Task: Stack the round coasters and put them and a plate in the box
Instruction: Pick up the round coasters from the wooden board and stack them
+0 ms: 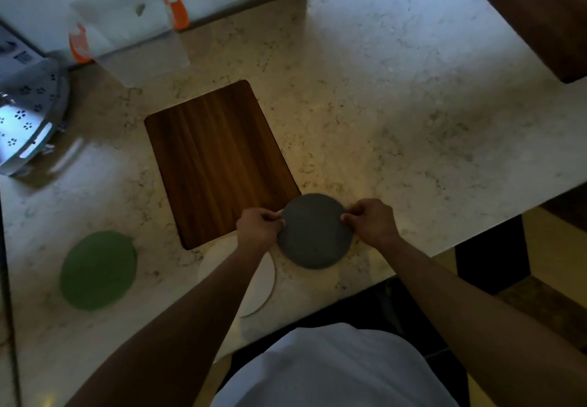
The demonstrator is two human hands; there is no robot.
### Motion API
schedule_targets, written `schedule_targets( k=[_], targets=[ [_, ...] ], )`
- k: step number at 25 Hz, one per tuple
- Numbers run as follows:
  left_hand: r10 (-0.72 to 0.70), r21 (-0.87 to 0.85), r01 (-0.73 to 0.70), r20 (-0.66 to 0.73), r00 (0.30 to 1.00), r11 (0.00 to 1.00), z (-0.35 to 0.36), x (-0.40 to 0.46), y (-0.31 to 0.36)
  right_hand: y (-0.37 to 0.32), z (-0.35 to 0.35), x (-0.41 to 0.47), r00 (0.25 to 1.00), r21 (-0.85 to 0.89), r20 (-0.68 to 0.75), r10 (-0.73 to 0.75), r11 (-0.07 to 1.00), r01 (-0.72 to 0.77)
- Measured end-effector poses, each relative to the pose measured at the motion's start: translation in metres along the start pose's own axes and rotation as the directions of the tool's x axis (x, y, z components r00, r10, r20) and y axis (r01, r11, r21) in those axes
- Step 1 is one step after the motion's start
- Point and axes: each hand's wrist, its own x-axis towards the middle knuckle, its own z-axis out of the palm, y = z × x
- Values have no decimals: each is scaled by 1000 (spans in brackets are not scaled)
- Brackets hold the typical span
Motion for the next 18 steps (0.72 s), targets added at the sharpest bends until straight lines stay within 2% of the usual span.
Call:
schedule_targets(
  k=[4,6,10,14,18],
  targets=[
    [98,126,-94,-21,995,988,4,-6,2,1,0,-1,999,21,-19,41,999,-41],
    [143,158,-135,-41,989,978,7,-12,1,3,0,-3,1000,-29,-2,27,999,-27],
    [206,265,-185,-53,977,946,13,-21,2,0,2,-10,997,-99,-70,23,995,-30],
    [220,328,-183,-81,972,927,18,-24,4,0,3,-14,996,-83,-90,25,996,-32],
    [199,310,-161,-94,975,937,20,-23,2,-1,9,-19,991,-85,-137,10,996,-22]
  ],
)
